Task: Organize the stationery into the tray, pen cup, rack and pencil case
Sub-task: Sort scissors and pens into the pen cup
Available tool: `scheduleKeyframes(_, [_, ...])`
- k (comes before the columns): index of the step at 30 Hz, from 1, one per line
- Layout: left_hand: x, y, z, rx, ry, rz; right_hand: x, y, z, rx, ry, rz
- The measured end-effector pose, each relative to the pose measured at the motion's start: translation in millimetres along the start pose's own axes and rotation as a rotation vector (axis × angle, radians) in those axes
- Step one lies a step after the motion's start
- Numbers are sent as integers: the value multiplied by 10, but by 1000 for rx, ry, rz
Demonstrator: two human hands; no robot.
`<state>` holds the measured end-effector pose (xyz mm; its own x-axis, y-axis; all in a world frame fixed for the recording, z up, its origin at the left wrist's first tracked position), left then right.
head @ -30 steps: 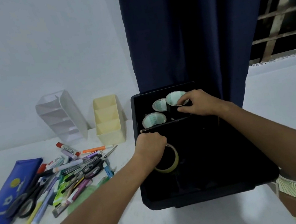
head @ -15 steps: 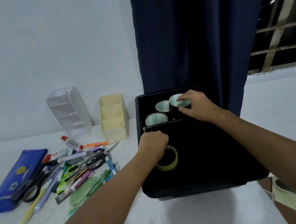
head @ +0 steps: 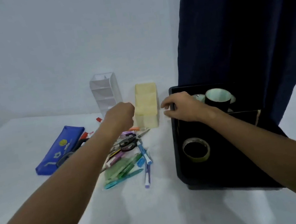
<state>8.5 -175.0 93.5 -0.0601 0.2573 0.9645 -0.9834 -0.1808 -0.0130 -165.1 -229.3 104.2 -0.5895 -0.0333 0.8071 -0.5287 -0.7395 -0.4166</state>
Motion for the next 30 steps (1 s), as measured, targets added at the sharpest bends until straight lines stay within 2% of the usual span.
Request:
scheduleKeyframes(3, [-221,-555,-83,71,-138,-24,-415,-309,103,23,-152,28])
scheduleKeyframes(9, [-574,-1202,-307,58,-379,55,-1115,-650,206,25,-392,-71])
scheduleKeyframes(15, [-686,-2114,-526,112,-454,62,-1653,-803,235,4,-588,-219])
scheduleKeyframes(19, [-690,-2404,-602,200,-475,-46,-1843,-820,222,-17,-583,-236])
scheduleKeyframes(24, [-800,-2383,-877,281,-675,-99,-1911,-838,175,20,-440,-283])
scheduleKeyframes(30, [-817,-2454,-839,307,-637,-202,-1835,-871,179,47,-382,-277])
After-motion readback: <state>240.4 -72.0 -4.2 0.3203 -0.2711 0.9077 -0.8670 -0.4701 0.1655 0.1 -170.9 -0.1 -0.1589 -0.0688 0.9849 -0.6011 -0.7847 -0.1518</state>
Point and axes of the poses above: each hand's wrist, its own z-axis towards the middle knuckle, its own x-axis out of the back of the hand, y = z × x, the point moved 7 cm from there along z, towards the middle knuckle, and after that the axes turned 11 degrees about y, right-handed, at the moved point
